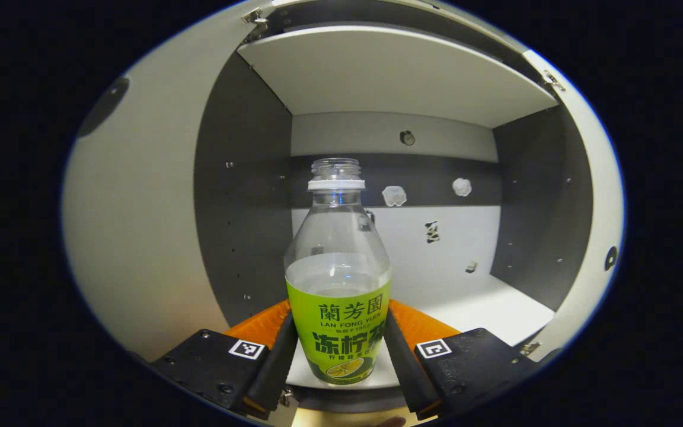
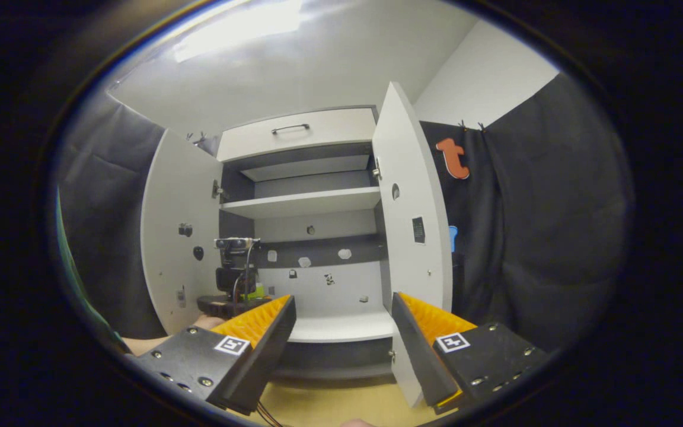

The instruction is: Grasp the bottle in the cabinet with the left hand and place it on the coaster, then close the right door with the right hand and the left door with the left hand.

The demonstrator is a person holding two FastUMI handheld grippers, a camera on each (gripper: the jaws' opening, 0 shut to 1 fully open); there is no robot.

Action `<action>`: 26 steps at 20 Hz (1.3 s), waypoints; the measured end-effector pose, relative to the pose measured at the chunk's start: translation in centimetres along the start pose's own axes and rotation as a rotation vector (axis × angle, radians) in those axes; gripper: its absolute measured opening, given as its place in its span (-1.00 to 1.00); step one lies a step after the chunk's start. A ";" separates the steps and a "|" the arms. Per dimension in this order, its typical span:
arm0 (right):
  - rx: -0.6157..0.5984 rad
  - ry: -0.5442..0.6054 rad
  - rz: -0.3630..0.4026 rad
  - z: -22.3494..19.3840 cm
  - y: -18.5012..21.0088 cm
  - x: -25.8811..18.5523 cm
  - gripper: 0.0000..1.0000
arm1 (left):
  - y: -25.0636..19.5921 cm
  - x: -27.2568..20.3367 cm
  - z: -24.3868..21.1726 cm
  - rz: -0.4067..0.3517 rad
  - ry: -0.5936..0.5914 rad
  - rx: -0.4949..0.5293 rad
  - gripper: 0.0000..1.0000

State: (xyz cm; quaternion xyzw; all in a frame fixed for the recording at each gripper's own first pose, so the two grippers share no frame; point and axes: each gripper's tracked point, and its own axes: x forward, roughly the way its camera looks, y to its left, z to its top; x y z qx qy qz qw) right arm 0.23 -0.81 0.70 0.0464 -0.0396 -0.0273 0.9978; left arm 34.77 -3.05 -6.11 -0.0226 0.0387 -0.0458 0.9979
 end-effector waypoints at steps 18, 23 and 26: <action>0.050 -0.001 0.121 -0.1 -1.0 -8.0 0.96 | 0.7 -23.7 -0.3 -0.001 0.008 -0.056 0.53; 0.073 0.017 0.135 -0.9 0.5 -7.7 0.96 | 1.8 -26.8 -3.6 -0.016 0.033 -0.055 0.58; 0.083 0.035 0.153 -1.7 2.1 -7.8 0.96 | 1.5 -28.0 -6.8 -0.057 0.040 -0.086 0.58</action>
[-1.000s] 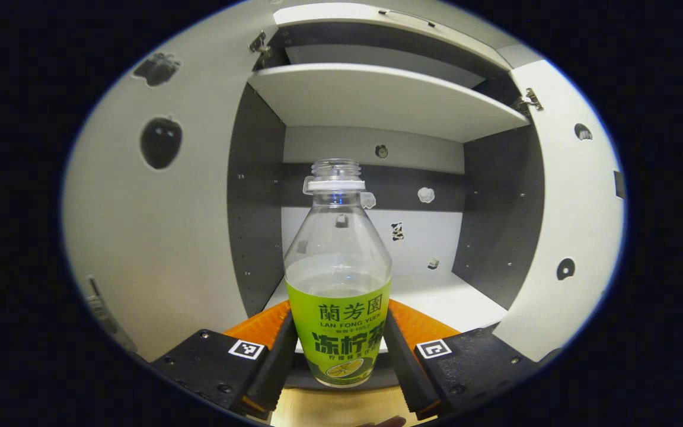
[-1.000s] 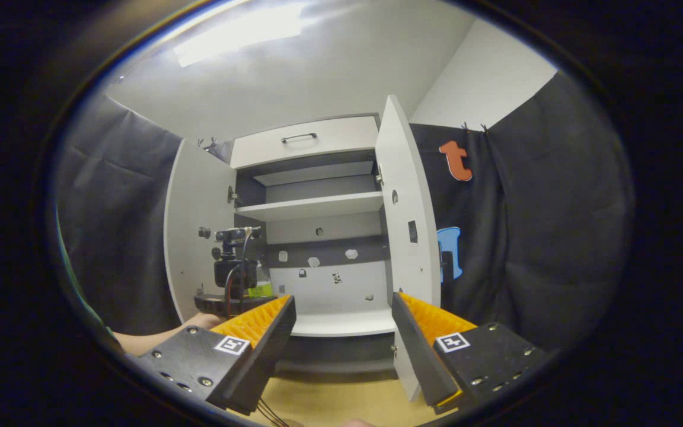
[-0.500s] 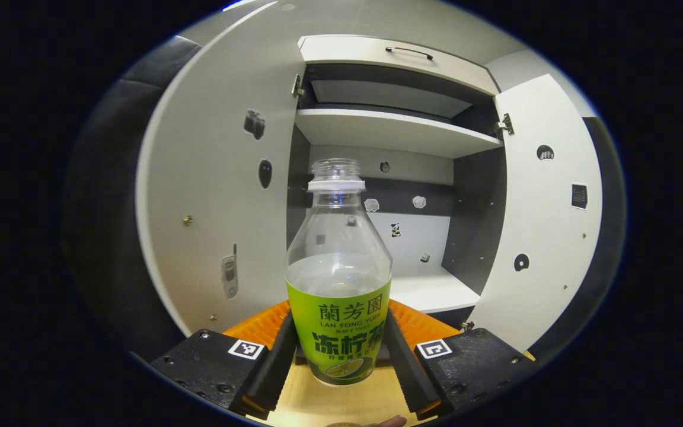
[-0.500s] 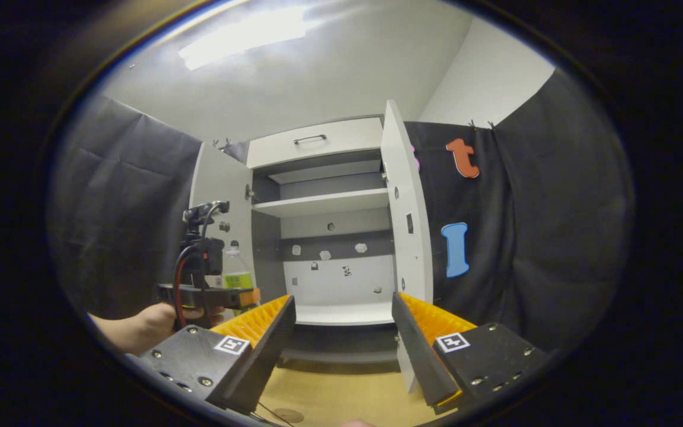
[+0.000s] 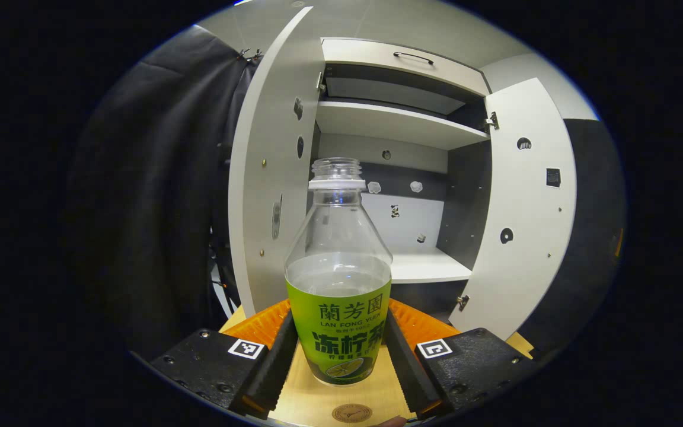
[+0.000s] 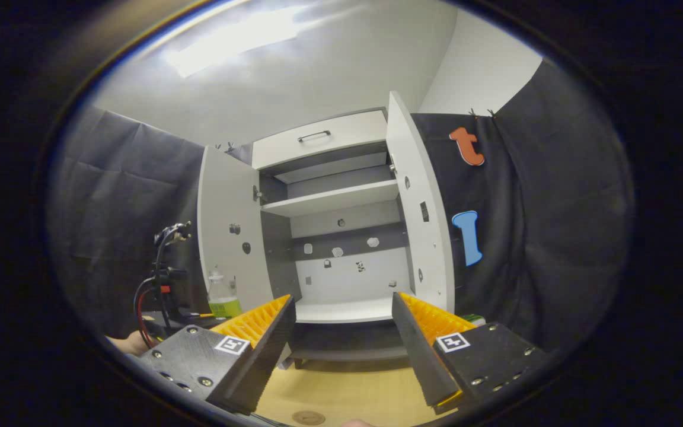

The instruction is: Grasp the bottle in the cabinet with the left hand and place it on the coaster, then close the right door with the right hand and the left door with the left hand.

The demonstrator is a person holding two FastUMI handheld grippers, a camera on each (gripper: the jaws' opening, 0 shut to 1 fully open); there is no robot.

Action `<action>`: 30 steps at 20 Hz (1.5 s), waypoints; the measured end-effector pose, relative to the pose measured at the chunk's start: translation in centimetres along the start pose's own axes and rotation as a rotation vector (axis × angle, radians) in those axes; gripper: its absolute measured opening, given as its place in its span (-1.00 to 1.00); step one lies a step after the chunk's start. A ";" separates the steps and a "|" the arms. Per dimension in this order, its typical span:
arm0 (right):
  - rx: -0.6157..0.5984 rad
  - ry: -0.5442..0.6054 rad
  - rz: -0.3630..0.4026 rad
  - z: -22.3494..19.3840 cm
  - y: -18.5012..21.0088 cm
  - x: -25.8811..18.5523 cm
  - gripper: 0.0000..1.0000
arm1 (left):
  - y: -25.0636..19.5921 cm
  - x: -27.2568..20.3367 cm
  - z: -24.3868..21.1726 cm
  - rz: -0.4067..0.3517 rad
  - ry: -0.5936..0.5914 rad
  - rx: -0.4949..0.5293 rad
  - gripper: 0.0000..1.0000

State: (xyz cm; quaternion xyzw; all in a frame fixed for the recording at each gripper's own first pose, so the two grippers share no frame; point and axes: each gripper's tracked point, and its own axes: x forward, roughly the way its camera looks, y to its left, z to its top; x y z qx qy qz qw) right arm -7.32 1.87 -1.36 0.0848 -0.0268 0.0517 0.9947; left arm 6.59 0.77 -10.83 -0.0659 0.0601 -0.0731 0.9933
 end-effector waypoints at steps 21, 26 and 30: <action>0.075 0.135 0.044 -7.8 0.6 4.3 0.94 | -4.9 0.6 -28.7 -0.241 0.186 0.141 0.63; 0.052 0.152 0.029 -8.9 -0.4 5.0 0.97 | -5.2 1.4 -30.6 -0.261 0.182 0.209 0.65; 0.035 0.177 0.026 -9.9 -0.9 5.4 0.94 | -4.2 1.0 -31.4 -0.230 0.221 0.229 0.72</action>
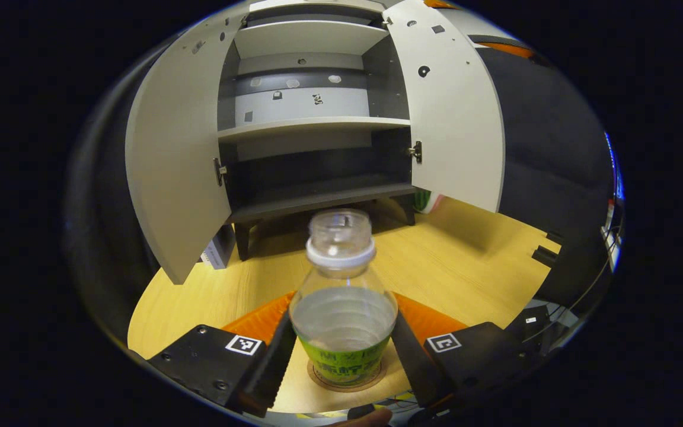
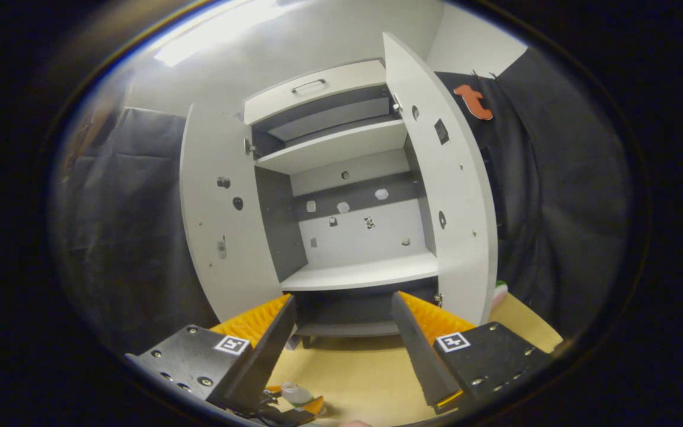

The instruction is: Grasp the bottle in the cabinet with the left hand and place it on the coaster, then close the right door with the right hand and the left door with the left hand.

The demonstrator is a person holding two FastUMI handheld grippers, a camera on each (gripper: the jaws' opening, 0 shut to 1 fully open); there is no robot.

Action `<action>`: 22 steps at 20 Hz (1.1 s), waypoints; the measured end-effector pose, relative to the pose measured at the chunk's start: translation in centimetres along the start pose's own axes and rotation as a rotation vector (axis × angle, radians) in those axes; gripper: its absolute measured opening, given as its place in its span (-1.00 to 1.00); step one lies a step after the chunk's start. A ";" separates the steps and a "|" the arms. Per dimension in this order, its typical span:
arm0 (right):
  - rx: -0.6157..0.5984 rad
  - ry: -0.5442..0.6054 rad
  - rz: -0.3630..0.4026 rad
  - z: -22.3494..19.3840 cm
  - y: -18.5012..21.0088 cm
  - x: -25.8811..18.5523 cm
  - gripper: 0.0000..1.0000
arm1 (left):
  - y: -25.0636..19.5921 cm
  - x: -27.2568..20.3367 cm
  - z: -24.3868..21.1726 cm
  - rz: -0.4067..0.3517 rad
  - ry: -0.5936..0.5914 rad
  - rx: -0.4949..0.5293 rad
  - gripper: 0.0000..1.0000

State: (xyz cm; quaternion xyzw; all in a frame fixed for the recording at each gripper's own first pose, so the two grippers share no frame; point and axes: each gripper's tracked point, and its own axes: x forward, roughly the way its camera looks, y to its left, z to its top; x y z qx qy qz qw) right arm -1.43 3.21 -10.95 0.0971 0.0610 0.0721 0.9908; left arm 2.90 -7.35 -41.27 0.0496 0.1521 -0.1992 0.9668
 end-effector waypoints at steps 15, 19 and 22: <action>-0.003 -0.075 -0.025 3.8 -3.5 -0.9 0.98 | 0.4 -6.5 15.9 -0.017 -0.128 -0.125 0.93; -0.014 -0.152 -0.058 7.2 -6.6 -1.7 0.97 | 1.8 -9.5 24.4 0.003 -0.250 -0.097 0.91; -0.047 -0.201 -0.113 9.7 -10.5 -2.5 0.98 | 2.4 -11.2 29.0 0.015 -0.314 -0.075 0.90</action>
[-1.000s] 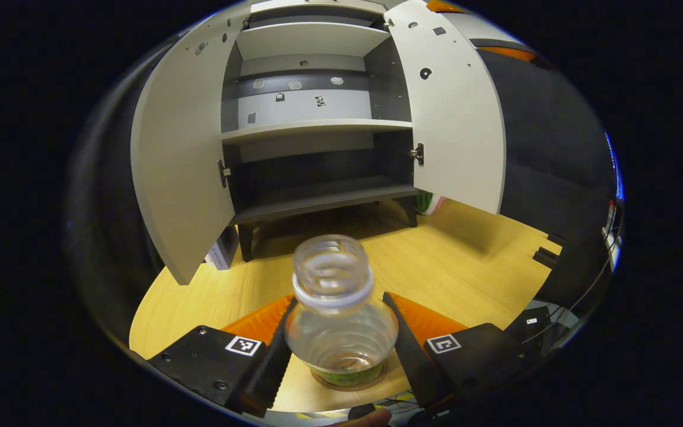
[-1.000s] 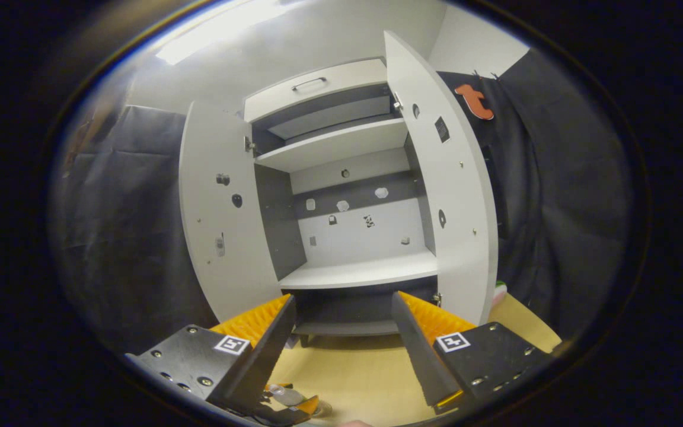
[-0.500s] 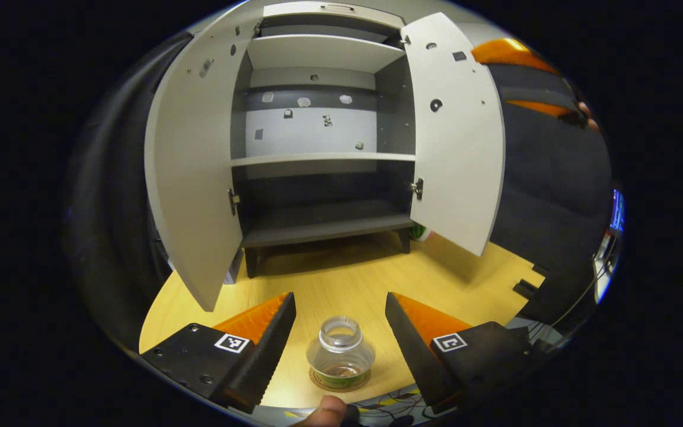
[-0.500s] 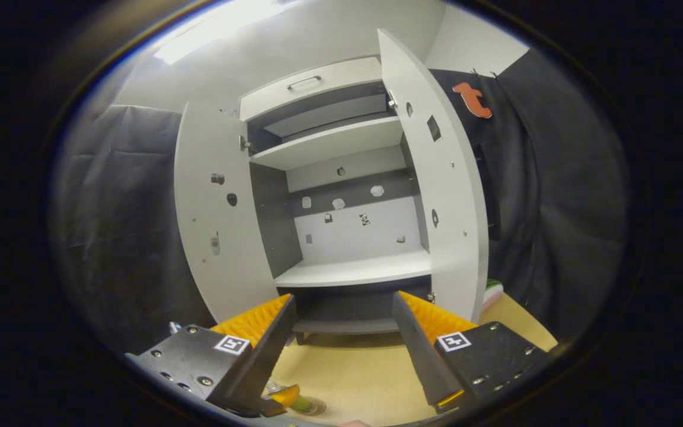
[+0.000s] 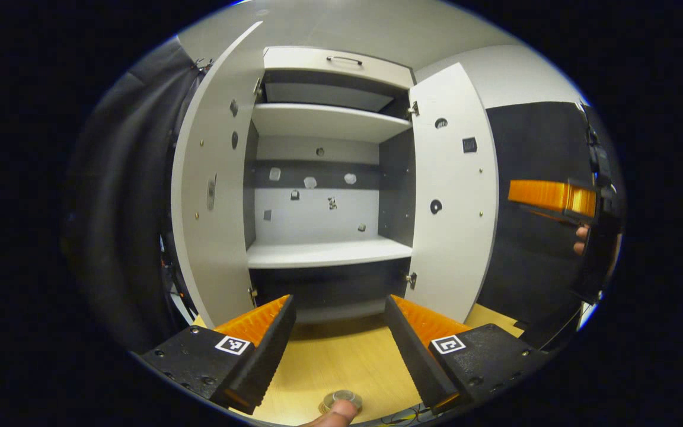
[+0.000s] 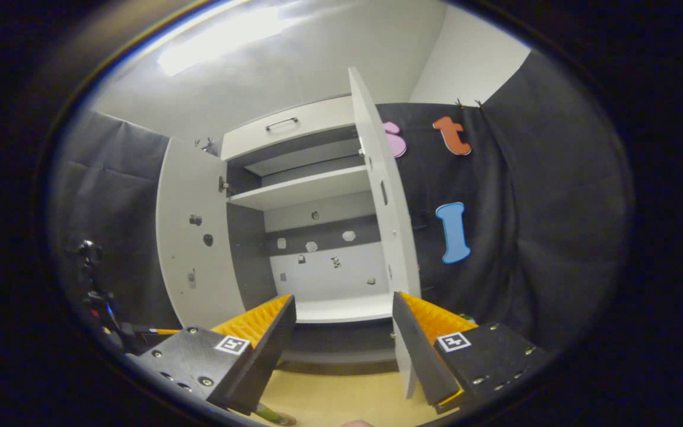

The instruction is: Grasp the bottle in the cabinet with the left hand and place it on the coaster, then close the right door with the right hand and the left door with the left hand.

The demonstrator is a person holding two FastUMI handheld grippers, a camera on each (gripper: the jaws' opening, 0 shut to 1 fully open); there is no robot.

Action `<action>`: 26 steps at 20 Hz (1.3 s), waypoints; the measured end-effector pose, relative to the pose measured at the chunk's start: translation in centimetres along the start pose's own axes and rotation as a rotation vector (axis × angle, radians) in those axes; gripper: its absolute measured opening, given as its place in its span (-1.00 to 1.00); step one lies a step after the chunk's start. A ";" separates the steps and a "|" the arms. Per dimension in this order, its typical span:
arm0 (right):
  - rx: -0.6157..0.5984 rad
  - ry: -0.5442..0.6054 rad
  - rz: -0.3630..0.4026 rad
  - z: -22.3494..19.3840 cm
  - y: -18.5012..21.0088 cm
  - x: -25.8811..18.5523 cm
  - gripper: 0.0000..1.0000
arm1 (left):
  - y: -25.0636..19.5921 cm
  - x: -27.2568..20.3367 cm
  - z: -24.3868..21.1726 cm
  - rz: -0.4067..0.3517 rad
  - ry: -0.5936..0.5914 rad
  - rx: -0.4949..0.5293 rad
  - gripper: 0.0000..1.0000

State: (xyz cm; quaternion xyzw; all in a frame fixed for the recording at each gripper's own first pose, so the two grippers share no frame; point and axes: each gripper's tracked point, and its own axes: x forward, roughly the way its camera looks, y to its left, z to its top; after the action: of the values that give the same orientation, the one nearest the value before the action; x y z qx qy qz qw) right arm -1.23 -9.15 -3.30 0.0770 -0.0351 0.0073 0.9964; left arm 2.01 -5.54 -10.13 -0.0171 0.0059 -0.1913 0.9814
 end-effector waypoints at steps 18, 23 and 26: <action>-0.188 0.042 -0.243 4.7 -21.0 10.0 0.94 | 8.4 -1.3 7.5 0.149 -0.098 0.073 0.93; -0.198 0.067 -0.137 3.0 -13.7 13.1 0.73 | 12.1 -3.8 7.1 0.218 -0.076 0.059 0.92; -0.228 0.081 -0.126 2.3 -11.5 12.8 0.36 | 13.5 -5.8 7.8 0.250 -0.087 0.061 0.92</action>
State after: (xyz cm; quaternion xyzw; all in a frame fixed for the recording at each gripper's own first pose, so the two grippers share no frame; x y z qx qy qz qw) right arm 11.62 -20.74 -1.84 -0.0350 0.0096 -0.0563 0.9978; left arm 1.85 9.36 -2.81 0.0052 -0.0405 -0.0668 0.9969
